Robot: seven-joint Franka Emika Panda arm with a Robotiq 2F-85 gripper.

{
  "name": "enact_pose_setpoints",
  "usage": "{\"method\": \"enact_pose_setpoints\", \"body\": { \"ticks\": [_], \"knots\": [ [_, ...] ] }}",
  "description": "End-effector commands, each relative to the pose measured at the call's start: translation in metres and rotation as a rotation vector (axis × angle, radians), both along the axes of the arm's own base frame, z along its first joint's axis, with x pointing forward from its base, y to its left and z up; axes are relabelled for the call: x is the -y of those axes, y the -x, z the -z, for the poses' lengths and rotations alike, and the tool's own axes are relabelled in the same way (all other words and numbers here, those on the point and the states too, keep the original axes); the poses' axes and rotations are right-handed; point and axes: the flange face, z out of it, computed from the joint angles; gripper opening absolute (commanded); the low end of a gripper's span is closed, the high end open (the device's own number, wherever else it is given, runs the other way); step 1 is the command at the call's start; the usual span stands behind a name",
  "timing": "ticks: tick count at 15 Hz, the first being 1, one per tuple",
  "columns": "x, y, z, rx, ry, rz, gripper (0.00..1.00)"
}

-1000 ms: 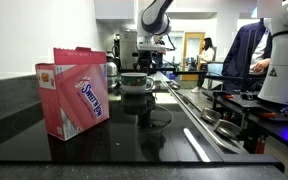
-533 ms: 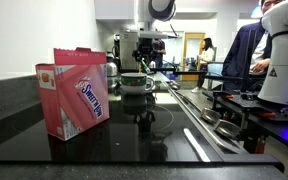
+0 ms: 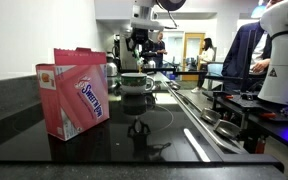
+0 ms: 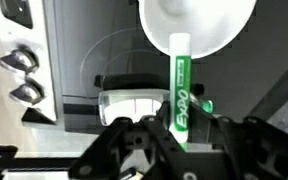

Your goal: Put the green marker inside the white and green mug

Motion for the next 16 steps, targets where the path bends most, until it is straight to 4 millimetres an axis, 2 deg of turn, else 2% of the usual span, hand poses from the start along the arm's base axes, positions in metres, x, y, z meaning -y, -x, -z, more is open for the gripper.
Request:
{"method": "enact_pose_setpoints", "body": {
  "ticks": [1,5,8,13,16],
  "knots": [
    [-0.03,-0.008,0.001,0.017,0.085,0.011,0.06],
    [-0.071,-0.016,0.012,0.0,0.221,0.031,0.06],
    [-0.087,-0.021,0.022,-0.015,0.343,0.105,0.06],
    [-0.104,-0.033,0.053,-0.068,0.367,0.115,0.06],
    [-0.098,-0.045,0.073,-0.072,0.402,0.162,0.06]
  ]
}}
